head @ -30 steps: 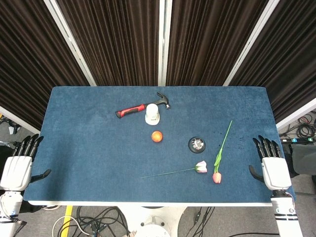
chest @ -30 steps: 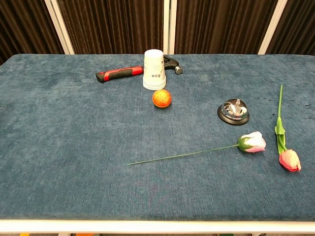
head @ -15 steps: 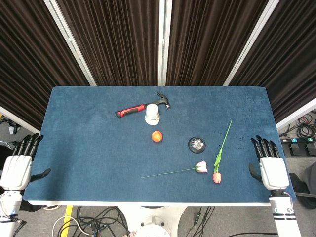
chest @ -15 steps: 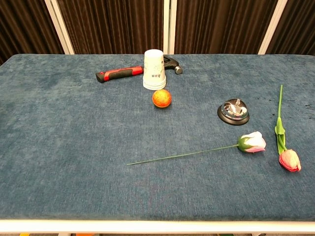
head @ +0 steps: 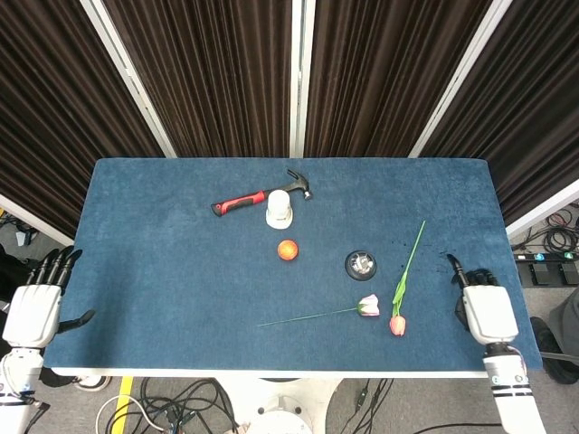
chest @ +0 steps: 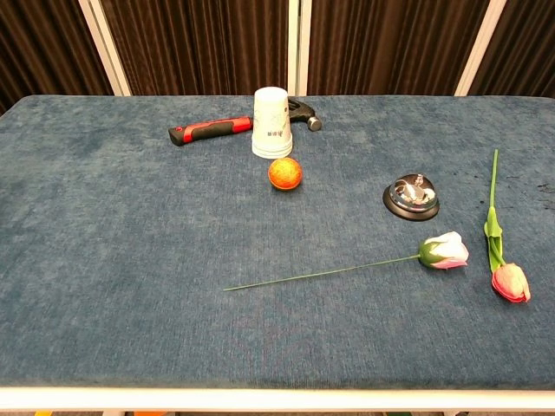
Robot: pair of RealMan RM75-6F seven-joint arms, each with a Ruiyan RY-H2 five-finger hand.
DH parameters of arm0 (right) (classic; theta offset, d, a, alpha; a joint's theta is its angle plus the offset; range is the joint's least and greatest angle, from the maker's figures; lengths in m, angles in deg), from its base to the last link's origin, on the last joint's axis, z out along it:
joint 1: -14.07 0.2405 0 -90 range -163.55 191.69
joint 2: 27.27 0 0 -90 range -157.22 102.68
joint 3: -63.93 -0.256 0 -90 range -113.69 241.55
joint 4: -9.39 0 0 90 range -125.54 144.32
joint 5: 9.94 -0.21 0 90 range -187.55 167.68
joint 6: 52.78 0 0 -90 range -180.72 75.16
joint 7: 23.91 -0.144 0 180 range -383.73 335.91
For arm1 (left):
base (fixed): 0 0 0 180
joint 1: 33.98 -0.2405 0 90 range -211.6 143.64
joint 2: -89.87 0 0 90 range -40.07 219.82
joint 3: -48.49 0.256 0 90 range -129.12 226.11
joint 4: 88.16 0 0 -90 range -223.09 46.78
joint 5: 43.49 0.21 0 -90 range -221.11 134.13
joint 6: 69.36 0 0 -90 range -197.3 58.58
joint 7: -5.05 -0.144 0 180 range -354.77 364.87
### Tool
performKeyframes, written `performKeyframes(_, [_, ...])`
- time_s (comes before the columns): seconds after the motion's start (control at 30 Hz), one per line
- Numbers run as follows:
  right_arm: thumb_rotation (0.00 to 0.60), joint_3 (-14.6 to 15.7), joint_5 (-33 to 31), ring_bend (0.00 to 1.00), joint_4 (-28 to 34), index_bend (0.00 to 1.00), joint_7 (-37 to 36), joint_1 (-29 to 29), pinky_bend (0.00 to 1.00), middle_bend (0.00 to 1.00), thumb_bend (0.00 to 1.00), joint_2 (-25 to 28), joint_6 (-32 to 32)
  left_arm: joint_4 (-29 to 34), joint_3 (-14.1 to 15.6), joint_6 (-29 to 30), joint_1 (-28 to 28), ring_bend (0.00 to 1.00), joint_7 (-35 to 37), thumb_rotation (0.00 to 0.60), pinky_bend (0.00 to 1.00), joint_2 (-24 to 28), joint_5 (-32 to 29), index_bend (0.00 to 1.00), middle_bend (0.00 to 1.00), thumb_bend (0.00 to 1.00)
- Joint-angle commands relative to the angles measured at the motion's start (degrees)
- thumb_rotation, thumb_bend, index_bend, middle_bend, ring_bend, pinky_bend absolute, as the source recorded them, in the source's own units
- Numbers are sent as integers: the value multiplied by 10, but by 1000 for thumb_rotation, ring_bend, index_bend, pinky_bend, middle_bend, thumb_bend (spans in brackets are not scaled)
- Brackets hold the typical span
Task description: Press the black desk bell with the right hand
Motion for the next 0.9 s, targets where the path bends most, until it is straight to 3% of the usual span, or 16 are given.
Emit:
performKeyframes(0.03, [600,4,6,749,-12,0,39,25,563,829,1000,-30,-27,-1,0,2,-2,0,3,600,147,2,-2,88,53,108])
performKeyframes(0.27, [600,2,8,763,-18,0,94,74,582,844,1000,-79,-84,-3,-1,6,-6,0,12,600,147,10,-5,88,53,108])
performKeyframes(0.43, [600,-15,-19,764,-25,0,171,111,608,844,1000,-109,-114,-6,-2,8,-9,0,20,600,147,11,-7,88,54,108])
performKeyframes(0.9, [600,-6,-110,764,-31,0,263,120,609,845,1000,-157,-108,-20,0,2,-10,0,33,600,147,8,-10,88,54,107])
